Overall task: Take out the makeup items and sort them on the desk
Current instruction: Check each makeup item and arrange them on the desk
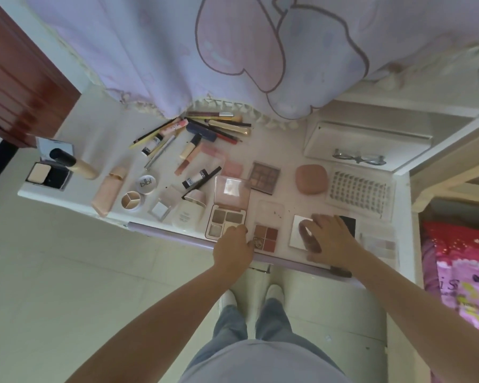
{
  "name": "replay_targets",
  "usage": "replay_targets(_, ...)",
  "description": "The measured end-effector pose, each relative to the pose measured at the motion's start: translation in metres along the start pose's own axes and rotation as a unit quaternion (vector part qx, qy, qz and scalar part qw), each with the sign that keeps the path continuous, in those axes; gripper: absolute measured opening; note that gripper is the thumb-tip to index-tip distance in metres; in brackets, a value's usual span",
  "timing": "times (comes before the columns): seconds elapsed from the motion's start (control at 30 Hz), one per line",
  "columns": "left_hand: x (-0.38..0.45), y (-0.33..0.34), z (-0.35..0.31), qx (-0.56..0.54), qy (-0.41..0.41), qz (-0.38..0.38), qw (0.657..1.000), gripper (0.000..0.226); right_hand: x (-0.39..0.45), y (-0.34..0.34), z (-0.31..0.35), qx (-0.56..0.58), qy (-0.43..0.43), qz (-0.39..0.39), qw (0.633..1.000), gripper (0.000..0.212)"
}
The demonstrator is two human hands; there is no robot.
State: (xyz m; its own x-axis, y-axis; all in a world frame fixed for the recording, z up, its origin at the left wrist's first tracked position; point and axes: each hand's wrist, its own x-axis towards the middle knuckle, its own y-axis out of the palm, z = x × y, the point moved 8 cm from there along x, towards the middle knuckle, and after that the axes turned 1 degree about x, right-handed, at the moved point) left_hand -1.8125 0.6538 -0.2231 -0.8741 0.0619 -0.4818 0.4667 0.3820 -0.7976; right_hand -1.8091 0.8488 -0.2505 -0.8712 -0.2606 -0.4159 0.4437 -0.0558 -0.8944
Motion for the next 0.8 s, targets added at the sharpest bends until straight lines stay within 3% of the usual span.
replay_targets(0.1,-0.002,-0.013,-0.014,0.014,0.053,-0.014,0.998,0.035,-0.003,-0.019,0.016,0.019,-0.032,0.001,0.999,0.060)
replay_targets(0.23,0.002,-0.033,-0.031,-0.024,0.080,0.017,0.996,0.044,-0.004,-0.051,0.021,0.154,-0.005,0.001,0.988,0.036)
replay_targets(0.3,0.007,-0.046,-0.039,-0.082,0.086,0.050,0.992,0.051,-0.008,-0.082,0.024,0.251,0.006,-0.039,0.967,0.024)
replay_targets(0.37,0.009,-0.061,-0.048,-0.164,0.090,0.090,0.978,0.056,-0.012,-0.114,0.031,0.326,-0.002,-0.061,0.944,0.029)
replay_targets(0.53,0.011,-0.113,-0.070,-0.370,0.145,0.128,0.909,0.059,-0.018,-0.188,0.053,0.367,-0.043,-0.099,0.924,0.037)
replay_targets(0.73,-0.005,-0.175,-0.087,-0.478,0.248,0.161,0.827,0.053,-0.021,-0.249,0.081,0.383,-0.088,-0.134,0.910,0.035)
replay_targets(0.8,-0.009,-0.191,-0.087,-0.472,0.280,0.145,0.823,0.056,-0.020,-0.262,0.088,0.381,-0.099,-0.148,0.908,0.037)
